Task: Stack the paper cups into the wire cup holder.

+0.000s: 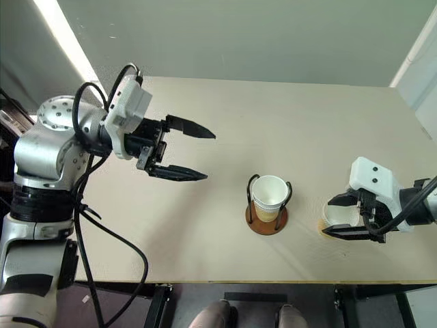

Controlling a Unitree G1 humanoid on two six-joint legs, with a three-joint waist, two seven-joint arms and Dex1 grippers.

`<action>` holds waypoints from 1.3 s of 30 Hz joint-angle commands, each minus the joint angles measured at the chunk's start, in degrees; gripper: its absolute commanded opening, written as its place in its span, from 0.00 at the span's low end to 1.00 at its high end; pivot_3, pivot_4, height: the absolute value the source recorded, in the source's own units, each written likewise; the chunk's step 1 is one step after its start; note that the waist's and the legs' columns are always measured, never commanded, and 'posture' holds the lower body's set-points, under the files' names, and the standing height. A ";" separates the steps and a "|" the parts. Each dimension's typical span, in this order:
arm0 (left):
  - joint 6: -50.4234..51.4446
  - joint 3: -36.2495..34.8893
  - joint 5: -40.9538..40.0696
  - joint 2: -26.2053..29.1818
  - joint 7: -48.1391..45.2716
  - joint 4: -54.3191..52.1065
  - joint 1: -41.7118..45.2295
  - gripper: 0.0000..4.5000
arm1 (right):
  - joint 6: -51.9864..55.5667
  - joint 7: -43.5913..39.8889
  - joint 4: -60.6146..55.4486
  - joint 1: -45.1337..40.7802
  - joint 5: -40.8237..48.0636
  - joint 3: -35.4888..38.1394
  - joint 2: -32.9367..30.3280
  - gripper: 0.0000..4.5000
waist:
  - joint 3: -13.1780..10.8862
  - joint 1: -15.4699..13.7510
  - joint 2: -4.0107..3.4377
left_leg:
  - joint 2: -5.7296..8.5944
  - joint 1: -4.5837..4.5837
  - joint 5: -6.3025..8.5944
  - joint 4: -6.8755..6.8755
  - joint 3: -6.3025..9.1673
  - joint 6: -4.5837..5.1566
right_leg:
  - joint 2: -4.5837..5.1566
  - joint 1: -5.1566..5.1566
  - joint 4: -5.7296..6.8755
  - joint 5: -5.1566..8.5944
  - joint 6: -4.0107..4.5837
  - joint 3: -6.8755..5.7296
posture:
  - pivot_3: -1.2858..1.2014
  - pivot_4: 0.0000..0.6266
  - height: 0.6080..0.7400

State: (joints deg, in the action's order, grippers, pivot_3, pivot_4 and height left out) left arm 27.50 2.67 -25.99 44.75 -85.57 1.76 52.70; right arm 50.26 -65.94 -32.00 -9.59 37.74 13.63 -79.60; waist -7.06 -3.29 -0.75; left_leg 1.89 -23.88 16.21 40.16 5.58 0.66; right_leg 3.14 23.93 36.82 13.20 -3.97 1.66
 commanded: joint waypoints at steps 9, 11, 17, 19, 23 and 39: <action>1.90 -3.72 -3.11 4.02 3.22 -5.98 -3.30 1.00 | -11.30 -3.07 5.90 -0.81 -12.40 -9.32 -0.92 1.00 | 0.00 0.40 -0.01 | -0.01 0.05 0.00 -0.08 -0.02 0.00 | -0.01 0.02 0.03 0.00 0.00 0.01 | 0.52 0.24 1.00; 2.37 -3.67 -3.59 5.03 2.48 -6.09 -4.01 1.00 | -12.10 -3.12 6.26 -1.94 -14.02 -11.57 -0.50 1.00 | 0.00 0.50 0.00 | -0.01 0.05 0.00 -0.09 -0.02 0.00 | -0.01 0.02 0.02 0.00 0.00 0.01 | 0.52 0.24 1.00; 1.28 -2.43 -3.34 8.38 -0.75 -5.89 -6.60 1.00 | -13.58 -3.77 7.23 -6.08 -18.15 -17.13 1.31 1.00 | 0.00 0.60 0.00 | -0.01 0.05 0.00 -0.10 -0.02 0.00 | -0.01 0.02 0.02 0.00 0.00 0.01 | 0.52 0.24 1.00; -0.26 -1.65 -2.24 9.19 -1.67 -5.72 -7.52 1.00 | -14.40 -4.09 7.84 -7.48 -20.12 -19.36 2.03 1.00 | 0.00 0.59 0.00 | -0.02 0.06 0.00 -0.10 -0.01 -0.01 | -0.01 0.02 0.01 0.00 0.00 0.00 | 0.52 0.24 1.00; -1.40 -1.30 -1.48 9.05 -1.69 -5.32 -7.64 1.00 | -15.63 -5.05 8.70 -9.04 -22.03 -21.34 3.53 0.79 | 0.00 0.55 0.00 | -0.01 0.05 0.01 -0.09 -0.01 0.00 | 0.00 0.02 0.01 0.00 0.01 0.01 | 0.52 0.24 1.00; -1.37 -1.92 -2.34 10.13 -1.69 -8.22 -9.89 1.00 | -16.33 -12.27 10.71 -18.23 -16.64 -13.04 1.52 0.01 | 0.00 0.88 -0.01 | -0.01 0.04 0.03 -0.14 -0.02 -0.04 | -0.01 0.04 0.02 0.02 0.04 0.02 | 0.52 0.24 1.00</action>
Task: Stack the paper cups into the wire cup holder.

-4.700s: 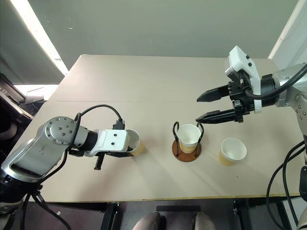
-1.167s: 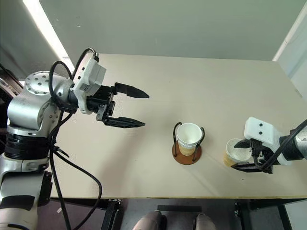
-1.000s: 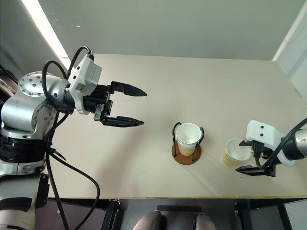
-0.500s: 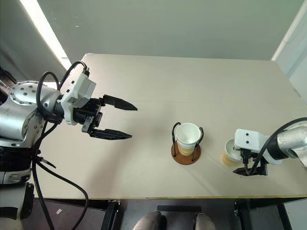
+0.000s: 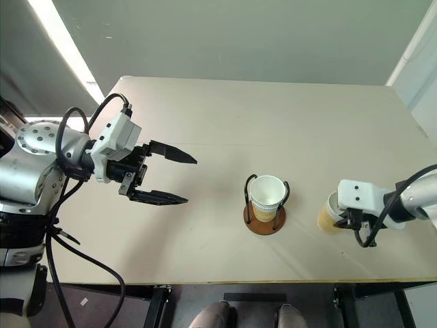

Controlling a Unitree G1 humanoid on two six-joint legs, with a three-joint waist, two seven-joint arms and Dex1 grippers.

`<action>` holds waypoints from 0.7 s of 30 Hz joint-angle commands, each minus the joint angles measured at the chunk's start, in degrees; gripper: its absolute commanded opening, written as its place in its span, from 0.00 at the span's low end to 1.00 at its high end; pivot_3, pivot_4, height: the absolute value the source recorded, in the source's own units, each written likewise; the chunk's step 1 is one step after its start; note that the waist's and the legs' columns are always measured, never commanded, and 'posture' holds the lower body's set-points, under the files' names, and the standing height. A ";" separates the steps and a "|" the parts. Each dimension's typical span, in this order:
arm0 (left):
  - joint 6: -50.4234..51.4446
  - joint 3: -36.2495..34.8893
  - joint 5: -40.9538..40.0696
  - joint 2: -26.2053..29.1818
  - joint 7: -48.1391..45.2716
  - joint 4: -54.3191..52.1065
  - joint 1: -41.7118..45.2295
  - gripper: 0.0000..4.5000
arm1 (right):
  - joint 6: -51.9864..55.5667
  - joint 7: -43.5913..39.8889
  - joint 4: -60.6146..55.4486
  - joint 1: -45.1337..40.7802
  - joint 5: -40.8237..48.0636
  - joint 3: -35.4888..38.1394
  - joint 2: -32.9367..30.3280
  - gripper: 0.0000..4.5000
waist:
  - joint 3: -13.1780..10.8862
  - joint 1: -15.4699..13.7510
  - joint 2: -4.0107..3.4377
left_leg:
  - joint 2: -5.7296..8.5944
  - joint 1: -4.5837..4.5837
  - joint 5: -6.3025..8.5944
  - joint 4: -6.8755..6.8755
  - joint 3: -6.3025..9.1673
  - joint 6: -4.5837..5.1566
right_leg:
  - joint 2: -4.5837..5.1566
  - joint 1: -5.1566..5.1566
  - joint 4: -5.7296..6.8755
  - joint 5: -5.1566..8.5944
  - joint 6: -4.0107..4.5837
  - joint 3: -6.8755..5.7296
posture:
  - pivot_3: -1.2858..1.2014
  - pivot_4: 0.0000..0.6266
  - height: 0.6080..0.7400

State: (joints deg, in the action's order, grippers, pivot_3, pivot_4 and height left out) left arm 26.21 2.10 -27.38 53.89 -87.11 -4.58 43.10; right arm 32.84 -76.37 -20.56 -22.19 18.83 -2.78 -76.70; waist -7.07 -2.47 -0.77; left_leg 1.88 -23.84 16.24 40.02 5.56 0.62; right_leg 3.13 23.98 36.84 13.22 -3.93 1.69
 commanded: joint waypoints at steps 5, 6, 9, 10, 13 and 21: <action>0.09 -0.58 -1.45 0.46 -0.61 -2.26 -0.23 1.00 | 7.94 -5.67 -0.56 -28.85 4.70 -3.25 3.18 0.01 | -0.02 0.73 -0.04 | -0.03 -0.01 0.00 -0.04 0.01 -0.01 | -0.04 0.07 0.03 0.04 0.06 -0.03 | 0.52 0.24 1.00; 0.00 -0.34 -1.40 0.24 -0.67 -2.09 -0.10 1.00 | 9.74 -6.68 -1.09 -33.17 5.27 -5.00 4.81 0.01 | -0.02 0.76 -0.04 | -0.03 -0.01 0.00 -0.06 0.02 -0.01 | -0.03 0.08 0.01 0.04 0.07 -0.03 | 0.52 0.24 1.00; -0.49 0.37 -1.01 -0.31 -1.00 -1.17 0.58 1.00 | 12.99 -8.78 -1.49 -41.73 5.12 -9.89 9.15 0.01 | -0.02 0.85 -0.03 | -0.01 -0.03 0.00 -0.08 0.04 -0.01 | -0.05 0.11 0.00 0.07 0.11 -0.04 | 0.52 0.24 1.00; -0.65 0.62 -0.85 -0.51 -1.08 -0.82 0.89 1.00 | 13.67 -9.11 -1.46 -43.54 4.69 -11.38 10.58 0.01 | -0.02 0.84 -0.03 | -0.01 -0.05 0.00 -0.07 0.09 0.00 | -0.04 0.11 -0.01 0.07 0.12 -0.06 | 0.52 0.24 1.00; -1.01 1.11 -0.54 -1.07 -1.19 -0.21 1.49 1.00 | 15.26 -9.03 -1.90 -46.31 3.94 -14.55 14.15 0.01 | -0.02 0.80 -0.02 | 0.00 -0.09 0.00 -0.05 0.14 0.00 | -0.03 0.13 -0.02 0.09 0.16 -0.08 | 0.52 0.24 1.00; -0.54 0.99 -0.70 -1.47 -0.72 -1.29 0.87 1.00 | 12.43 -8.84 -1.00 -44.49 0.97 -18.13 17.44 0.01 | -0.02 0.79 -0.03 | 0.00 -0.12 0.00 -0.08 0.17 0.00 | -0.02 0.16 -0.03 0.14 0.25 -0.11 | 0.52 0.24 1.00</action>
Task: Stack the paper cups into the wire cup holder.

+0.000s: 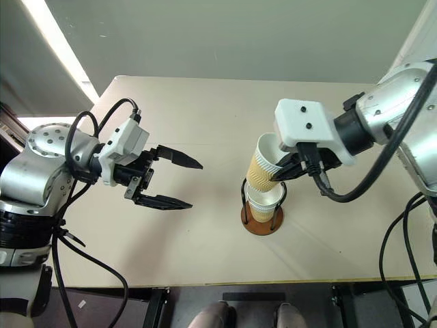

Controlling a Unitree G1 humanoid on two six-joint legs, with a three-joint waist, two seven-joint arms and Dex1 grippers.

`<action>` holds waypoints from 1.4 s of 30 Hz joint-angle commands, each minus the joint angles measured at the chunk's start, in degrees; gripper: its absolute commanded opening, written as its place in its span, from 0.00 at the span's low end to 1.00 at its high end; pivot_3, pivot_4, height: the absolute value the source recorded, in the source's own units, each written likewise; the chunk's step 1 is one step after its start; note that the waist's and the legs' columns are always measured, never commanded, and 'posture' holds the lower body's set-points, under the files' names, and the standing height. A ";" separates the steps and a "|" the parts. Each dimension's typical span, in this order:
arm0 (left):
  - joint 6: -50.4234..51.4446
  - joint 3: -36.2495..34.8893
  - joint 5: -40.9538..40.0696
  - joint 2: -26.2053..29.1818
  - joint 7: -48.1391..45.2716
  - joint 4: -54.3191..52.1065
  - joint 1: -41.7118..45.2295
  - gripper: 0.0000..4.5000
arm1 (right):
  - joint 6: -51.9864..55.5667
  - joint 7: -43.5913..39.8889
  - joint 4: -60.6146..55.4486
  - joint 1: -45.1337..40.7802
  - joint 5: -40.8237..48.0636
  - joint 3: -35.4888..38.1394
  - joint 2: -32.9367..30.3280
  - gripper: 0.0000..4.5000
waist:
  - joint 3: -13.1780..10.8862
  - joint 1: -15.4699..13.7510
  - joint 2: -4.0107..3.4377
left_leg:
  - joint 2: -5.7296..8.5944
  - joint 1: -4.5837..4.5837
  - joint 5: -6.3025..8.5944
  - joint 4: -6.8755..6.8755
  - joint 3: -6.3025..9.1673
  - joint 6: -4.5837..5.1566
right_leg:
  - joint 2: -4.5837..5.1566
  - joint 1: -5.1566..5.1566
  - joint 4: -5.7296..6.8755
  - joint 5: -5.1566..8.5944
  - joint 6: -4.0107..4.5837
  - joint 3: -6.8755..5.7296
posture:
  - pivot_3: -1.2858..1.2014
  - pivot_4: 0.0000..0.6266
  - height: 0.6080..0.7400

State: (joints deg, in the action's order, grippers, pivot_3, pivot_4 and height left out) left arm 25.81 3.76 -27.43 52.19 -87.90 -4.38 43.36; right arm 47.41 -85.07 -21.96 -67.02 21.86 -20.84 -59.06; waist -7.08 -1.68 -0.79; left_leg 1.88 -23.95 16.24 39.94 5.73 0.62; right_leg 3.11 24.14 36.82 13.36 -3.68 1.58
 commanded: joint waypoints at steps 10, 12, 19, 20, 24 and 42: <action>0.94 -0.97 -1.19 0.33 1.00 -2.91 0.01 1.00 | -6.34 -1.18 0.95 4.55 -6.22 -2.40 0.46 0.01 | 0.00 0.03 0.01 | 0.00 0.00 0.00 -0.01 0.00 0.00 | 0.00 0.00 0.01 0.00 0.00 0.00 | 0.52 0.24 1.00; 0.97 -0.89 -1.14 0.26 1.03 -2.90 0.07 1.00 | -6.77 -1.15 1.19 4.90 -6.93 -2.64 0.92 0.01 | 0.00 0.03 0.00 | 0.00 0.00 0.00 0.00 0.00 0.00 | 0.01 0.00 0.01 0.00 0.00 0.01 | 0.52 0.24 1.00; 1.22 -0.56 -1.05 0.19 1.19 -3.40 -0.03 1.00 | -3.01 -0.15 1.31 3.34 -5.89 -1.40 5.11 0.13 | 0.00 0.14 0.00 | 0.00 0.01 0.00 0.00 -0.01 0.00 | 0.01 0.00 0.01 0.00 0.00 0.01 | 0.52 0.24 1.00; 1.21 -0.51 -0.97 0.22 1.21 -3.43 -0.07 1.00 | -1.96 0.23 1.89 2.31 -5.43 -0.73 6.04 0.19 | 0.00 0.19 0.00 | 0.00 0.01 0.00 0.00 -0.01 0.00 | 0.00 0.00 0.02 0.00 0.00 0.01 | 0.52 0.24 1.00; 1.36 -0.56 -0.88 0.42 1.25 -3.60 -0.17 1.00 | 0.34 1.56 3.65 -0.38 -4.61 0.95 7.62 0.51 | 0.00 0.14 0.00 | 0.00 0.00 -0.01 -0.02 -0.01 -0.01 | 0.00 0.03 0.03 0.00 0.01 0.00 | 0.52 0.24 1.00; 9.63 -5.33 -0.91 -1.41 17.20 -0.65 -1.94 1.00 | 8.91 23.29 17.01 8.42 2.41 24.22 12.16 0.81 | 0.00 -0.13 0.01 | 0.01 0.03 -0.04 -0.10 0.00 -0.08 | 0.00 -0.01 -0.02 0.02 0.03 0.00 | 0.52 0.24 1.00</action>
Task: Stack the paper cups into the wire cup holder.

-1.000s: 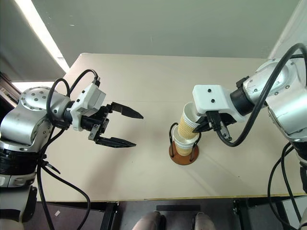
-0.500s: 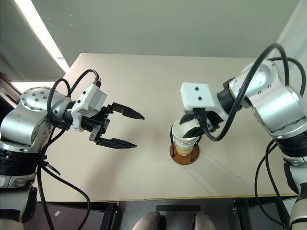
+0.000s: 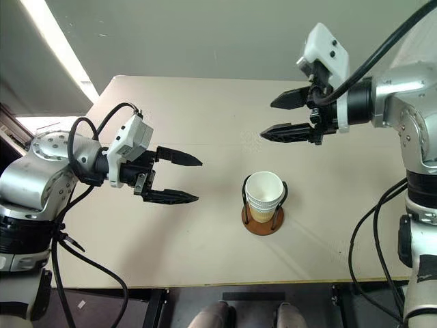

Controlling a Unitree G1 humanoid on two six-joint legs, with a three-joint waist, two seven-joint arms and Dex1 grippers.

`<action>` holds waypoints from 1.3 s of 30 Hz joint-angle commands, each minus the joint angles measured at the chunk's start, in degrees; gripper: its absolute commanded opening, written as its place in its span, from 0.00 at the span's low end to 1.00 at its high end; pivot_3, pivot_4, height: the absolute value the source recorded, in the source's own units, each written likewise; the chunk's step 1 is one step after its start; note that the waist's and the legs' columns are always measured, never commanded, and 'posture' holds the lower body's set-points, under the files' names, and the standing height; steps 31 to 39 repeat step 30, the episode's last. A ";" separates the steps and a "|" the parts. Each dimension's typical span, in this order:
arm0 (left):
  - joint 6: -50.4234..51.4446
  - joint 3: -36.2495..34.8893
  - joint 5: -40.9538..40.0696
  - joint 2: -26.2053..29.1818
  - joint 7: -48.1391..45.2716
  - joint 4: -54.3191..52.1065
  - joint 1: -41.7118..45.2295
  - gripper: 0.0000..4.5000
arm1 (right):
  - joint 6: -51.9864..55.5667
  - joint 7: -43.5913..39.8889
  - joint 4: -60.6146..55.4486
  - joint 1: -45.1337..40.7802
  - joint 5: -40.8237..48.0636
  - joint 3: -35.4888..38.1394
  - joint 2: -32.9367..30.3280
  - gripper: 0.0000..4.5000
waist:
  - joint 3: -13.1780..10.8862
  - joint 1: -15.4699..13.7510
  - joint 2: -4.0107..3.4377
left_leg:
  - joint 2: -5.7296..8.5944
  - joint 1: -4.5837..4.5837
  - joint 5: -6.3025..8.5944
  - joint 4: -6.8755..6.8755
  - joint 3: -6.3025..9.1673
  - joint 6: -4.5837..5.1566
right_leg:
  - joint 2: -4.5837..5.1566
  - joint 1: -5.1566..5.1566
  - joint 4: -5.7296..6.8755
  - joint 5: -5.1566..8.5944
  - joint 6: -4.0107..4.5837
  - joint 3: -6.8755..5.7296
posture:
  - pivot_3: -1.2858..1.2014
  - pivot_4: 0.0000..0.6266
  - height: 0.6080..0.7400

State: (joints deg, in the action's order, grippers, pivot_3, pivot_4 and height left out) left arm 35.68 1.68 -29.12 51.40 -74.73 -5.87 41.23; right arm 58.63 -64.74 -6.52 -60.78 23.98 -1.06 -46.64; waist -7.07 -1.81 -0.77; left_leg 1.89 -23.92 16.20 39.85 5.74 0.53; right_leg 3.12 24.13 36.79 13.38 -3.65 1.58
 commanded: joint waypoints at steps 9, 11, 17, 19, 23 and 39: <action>-1.98 -7.55 2.97 -3.57 15.51 2.46 -4.25 1.00 | -11.49 18.97 15.56 12.07 -2.35 12.85 5.42 0.81 | -0.01 0.03 -0.02 | -0.01 0.04 -0.02 -0.03 -0.07 -0.03 | -0.01 0.07 0.08 -0.01 -0.03 0.04 | 0.52 0.24 1.00; -1.92 -8.44 3.20 -3.90 17.94 2.37 -5.46 1.00 | -15.17 22.53 18.57 12.68 -3.30 14.04 7.23 0.81 | -0.01 0.04 -0.02 | -0.01 0.10 -0.04 -0.10 -0.09 -0.07 | -0.01 0.07 0.09 -0.02 -0.03 0.06 | 0.52 0.24 1.00; -2.27 -12.53 3.35 -3.60 22.44 2.61 -9.68 1.00 | -23.98 28.47 24.73 13.92 -5.45 14.95 9.73 0.81 | -0.01 0.03 -0.02 | 0.00 0.10 -0.05 -0.16 -0.10 -0.09 | -0.01 0.09 0.11 -0.01 -0.02 0.06 | 0.52 0.24 1.00; -2.41 -14.04 3.43 -3.71 24.08 2.75 -11.08 1.00 | -25.75 29.89 25.73 14.43 -5.38 15.49 10.39 0.81 | -0.01 0.02 -0.02 | 0.00 0.10 -0.05 -0.16 -0.10 -0.10 | -0.01 0.09 0.10 -0.02 -0.02 0.05 | 0.52 0.24 1.00; -2.25 -16.94 3.00 -4.99 28.30 1.84 -13.11 1.00 | -28.87 31.08 26.99 15.63 -4.92 16.69 11.26 0.81 | -0.01 -0.15 -0.02 | 0.01 0.09 -0.04 -0.17 -0.10 -0.11 | -0.01 0.08 0.11 -0.02 -0.02 0.04 | 0.52 0.24 1.00; -3.50 -18.41 4.17 -8.00 34.72 2.52 -12.54 1.00 | -32.88 31.20 29.17 15.61 -4.89 16.83 12.42 0.81 | -0.01 -0.25 -0.02 | 0.01 0.10 -0.03 -0.12 -0.10 -0.13 | -0.01 0.07 0.15 -0.03 0.00 0.04 | 0.52 0.24 1.00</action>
